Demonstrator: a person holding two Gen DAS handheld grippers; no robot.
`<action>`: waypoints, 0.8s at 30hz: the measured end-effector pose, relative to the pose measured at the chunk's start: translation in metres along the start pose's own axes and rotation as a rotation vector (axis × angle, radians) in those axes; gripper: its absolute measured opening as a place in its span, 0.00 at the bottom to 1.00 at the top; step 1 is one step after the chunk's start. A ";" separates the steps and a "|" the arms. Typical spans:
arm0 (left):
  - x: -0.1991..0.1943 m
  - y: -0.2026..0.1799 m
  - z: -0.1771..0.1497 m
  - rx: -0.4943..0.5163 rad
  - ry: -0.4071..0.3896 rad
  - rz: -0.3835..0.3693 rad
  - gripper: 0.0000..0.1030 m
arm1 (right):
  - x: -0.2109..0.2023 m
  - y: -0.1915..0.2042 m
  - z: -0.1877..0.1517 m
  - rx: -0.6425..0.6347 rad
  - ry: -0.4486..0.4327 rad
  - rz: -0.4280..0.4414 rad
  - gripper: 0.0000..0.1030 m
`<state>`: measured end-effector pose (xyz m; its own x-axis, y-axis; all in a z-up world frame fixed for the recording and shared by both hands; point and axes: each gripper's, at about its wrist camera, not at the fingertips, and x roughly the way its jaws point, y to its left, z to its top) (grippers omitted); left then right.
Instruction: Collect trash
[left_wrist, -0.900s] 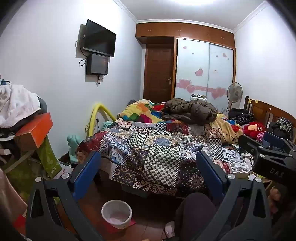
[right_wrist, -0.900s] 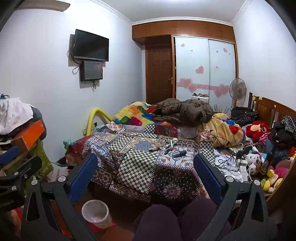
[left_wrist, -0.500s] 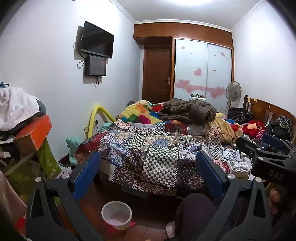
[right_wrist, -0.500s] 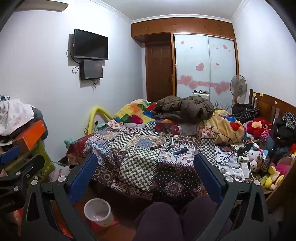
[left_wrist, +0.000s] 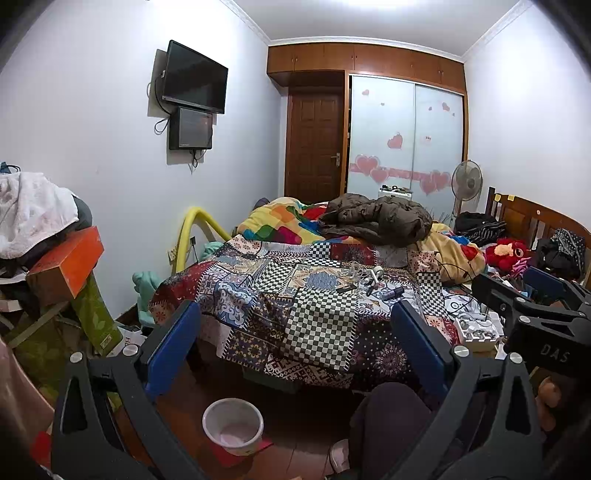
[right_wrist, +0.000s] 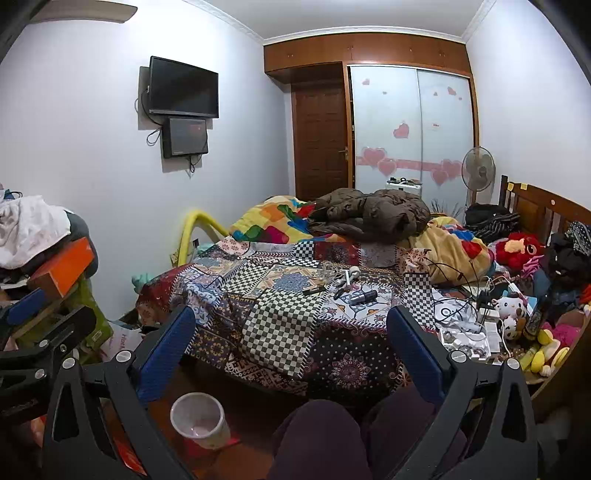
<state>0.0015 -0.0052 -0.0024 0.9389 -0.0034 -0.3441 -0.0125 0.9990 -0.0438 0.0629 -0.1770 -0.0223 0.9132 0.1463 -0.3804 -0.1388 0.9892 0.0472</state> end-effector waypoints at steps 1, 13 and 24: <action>0.000 0.001 0.001 -0.001 0.001 0.000 1.00 | 0.000 0.000 0.000 0.000 -0.001 0.000 1.00; -0.002 -0.001 0.001 0.002 -0.005 0.000 1.00 | -0.001 0.001 0.002 0.000 0.000 0.001 1.00; -0.002 -0.002 0.001 -0.001 -0.006 -0.003 1.00 | -0.003 0.006 0.004 -0.006 -0.008 0.006 1.00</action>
<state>0.0000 -0.0069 -0.0007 0.9410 -0.0060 -0.3383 -0.0102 0.9989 -0.0459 0.0609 -0.1716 -0.0169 0.9152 0.1526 -0.3729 -0.1467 0.9882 0.0444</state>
